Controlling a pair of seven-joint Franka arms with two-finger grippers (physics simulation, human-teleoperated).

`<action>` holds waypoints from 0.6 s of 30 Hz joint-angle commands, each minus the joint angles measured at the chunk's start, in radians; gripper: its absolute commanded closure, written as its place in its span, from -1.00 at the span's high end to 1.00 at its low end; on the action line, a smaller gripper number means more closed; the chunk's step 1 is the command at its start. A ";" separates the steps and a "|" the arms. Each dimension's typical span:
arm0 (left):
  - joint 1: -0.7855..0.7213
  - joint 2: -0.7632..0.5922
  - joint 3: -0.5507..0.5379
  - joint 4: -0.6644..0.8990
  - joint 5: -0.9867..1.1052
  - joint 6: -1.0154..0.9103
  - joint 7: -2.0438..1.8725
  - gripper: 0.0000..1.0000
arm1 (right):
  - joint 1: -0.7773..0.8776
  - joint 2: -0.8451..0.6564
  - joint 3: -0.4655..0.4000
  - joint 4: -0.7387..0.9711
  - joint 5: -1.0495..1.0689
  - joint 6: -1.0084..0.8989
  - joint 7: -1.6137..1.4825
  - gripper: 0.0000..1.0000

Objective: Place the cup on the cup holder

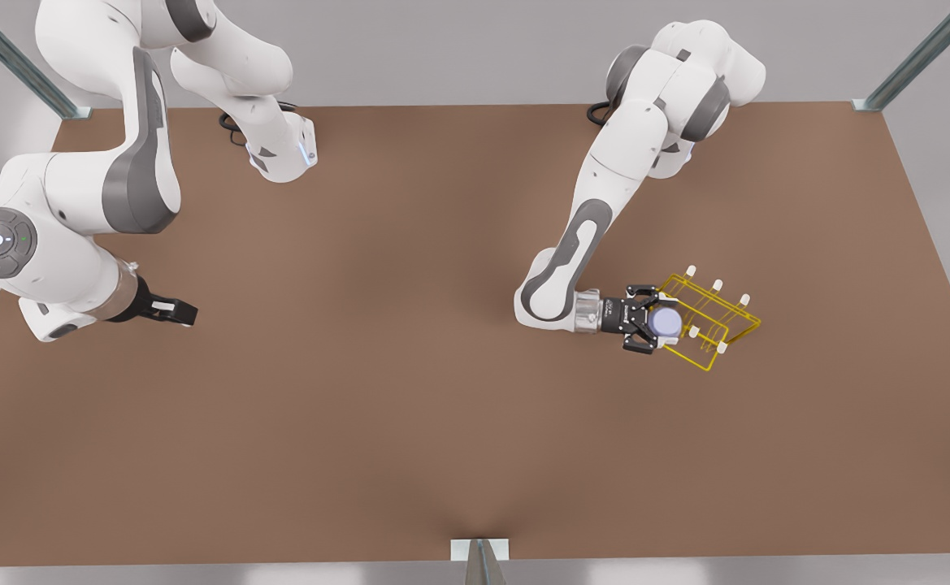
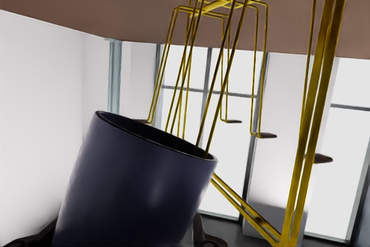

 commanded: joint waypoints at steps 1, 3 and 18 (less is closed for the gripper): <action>0.000 -0.004 0.000 -0.001 0.000 -0.004 -0.007 1.00 | 0.000 -0.001 0.000 0.001 -0.001 0.000 0.000 1.00; -0.002 -0.010 0.000 -0.001 0.000 -0.015 -0.006 1.00 | 0.000 -0.001 0.000 0.001 0.001 0.000 0.000 1.00; -0.003 -0.200 -0.026 0.193 -0.023 -0.043 0.161 1.00 | 0.000 -0.001 0.000 0.001 0.001 -0.002 0.000 1.00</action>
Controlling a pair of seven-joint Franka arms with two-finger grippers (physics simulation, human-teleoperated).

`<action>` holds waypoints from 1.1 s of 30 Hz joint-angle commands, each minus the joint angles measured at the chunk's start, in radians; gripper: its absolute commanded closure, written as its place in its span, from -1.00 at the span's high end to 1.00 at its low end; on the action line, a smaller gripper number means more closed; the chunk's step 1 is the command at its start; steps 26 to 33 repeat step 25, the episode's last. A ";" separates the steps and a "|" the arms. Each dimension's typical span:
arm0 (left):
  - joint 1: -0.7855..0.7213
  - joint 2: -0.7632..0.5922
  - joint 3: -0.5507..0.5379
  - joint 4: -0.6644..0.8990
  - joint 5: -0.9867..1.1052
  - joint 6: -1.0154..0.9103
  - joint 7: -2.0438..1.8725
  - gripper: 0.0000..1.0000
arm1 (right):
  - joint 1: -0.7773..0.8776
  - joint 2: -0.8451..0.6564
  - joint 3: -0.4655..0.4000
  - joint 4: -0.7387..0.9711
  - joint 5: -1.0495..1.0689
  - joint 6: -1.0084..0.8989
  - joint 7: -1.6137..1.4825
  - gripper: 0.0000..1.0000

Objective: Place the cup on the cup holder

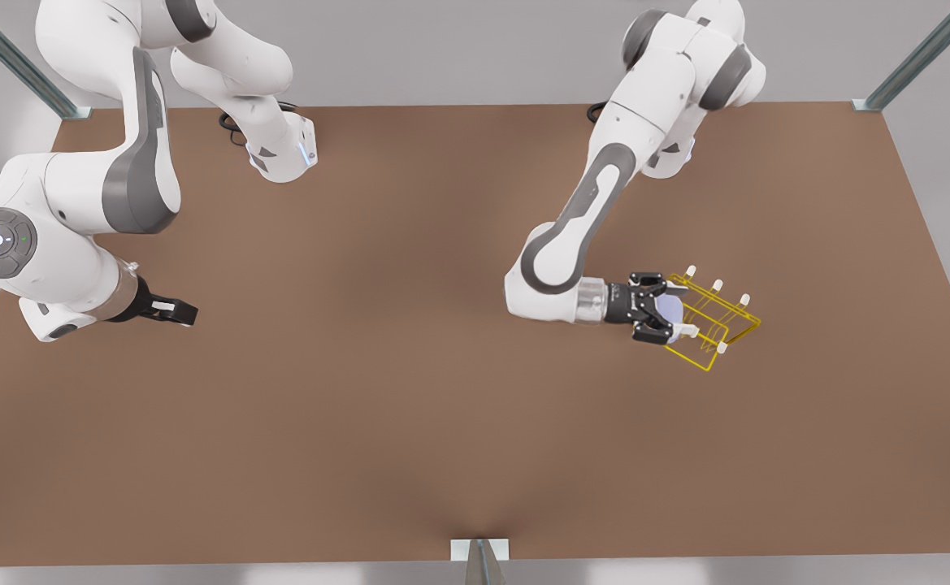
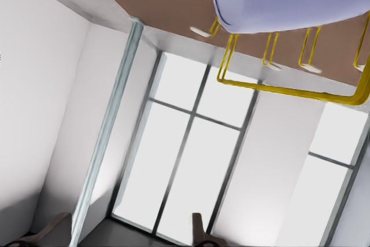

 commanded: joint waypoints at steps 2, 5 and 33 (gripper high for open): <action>0.109 -0.004 0.001 0.469 -0.545 0.011 0.116 1.00 | 0.000 -0.001 0.000 0.000 0.001 -0.001 -0.001 1.00; 0.371 -0.050 0.000 0.603 -1.288 0.143 -0.835 1.00 | -0.002 -0.003 0.000 0.000 0.004 -0.001 -0.005 1.00; 0.463 -0.571 0.043 0.155 -1.264 0.308 -0.791 1.00 | -0.012 -0.004 0.000 0.002 0.014 -0.002 -0.152 1.00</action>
